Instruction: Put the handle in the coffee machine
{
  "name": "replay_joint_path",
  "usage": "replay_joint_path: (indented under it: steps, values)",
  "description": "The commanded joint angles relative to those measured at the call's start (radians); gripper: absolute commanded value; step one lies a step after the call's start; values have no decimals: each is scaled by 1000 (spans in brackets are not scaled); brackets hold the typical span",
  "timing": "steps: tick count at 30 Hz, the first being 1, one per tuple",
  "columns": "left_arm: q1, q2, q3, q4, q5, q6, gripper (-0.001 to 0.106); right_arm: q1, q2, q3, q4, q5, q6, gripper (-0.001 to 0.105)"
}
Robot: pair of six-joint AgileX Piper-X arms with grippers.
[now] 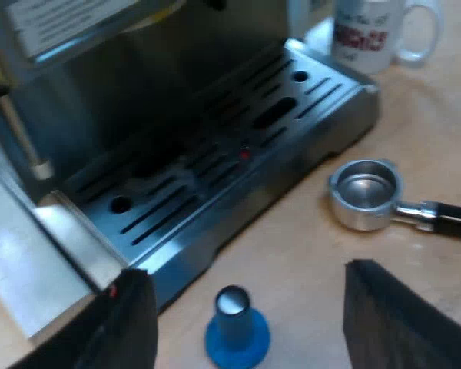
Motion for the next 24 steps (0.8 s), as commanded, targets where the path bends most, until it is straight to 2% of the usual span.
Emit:
replay_joint_path:
  steps: [1,3,6,8,14,16,17,19,24]
  values:
    - [-26,34,-15,-15,35,11,55,59,43,-43,24,-48,-57,57]
    - [-38,45,-17,-15,37,16,55,80,55,-51,32,-52,-61,57]
    - [-161,144,-34,-15,96,54,55,149,105,-73,57,-52,-61,57]
    - [-199,171,-38,-15,96,54,55,176,129,-79,75,-52,-61,57]
    - [-382,247,-41,-15,96,68,55,259,203,-80,83,-35,-53,57]
    - [-382,249,-41,-15,96,70,55,280,228,-80,83,-15,-53,57]
    - [-447,268,-41,-15,87,71,55,290,244,-80,83,-3,-49,57]
    - [-514,291,-41,-15,69,71,55,303,273,-80,83,26,-26,57]
    - [-573,319,-41,-23,69,75,55,306,322,-80,83,51,-7,57]
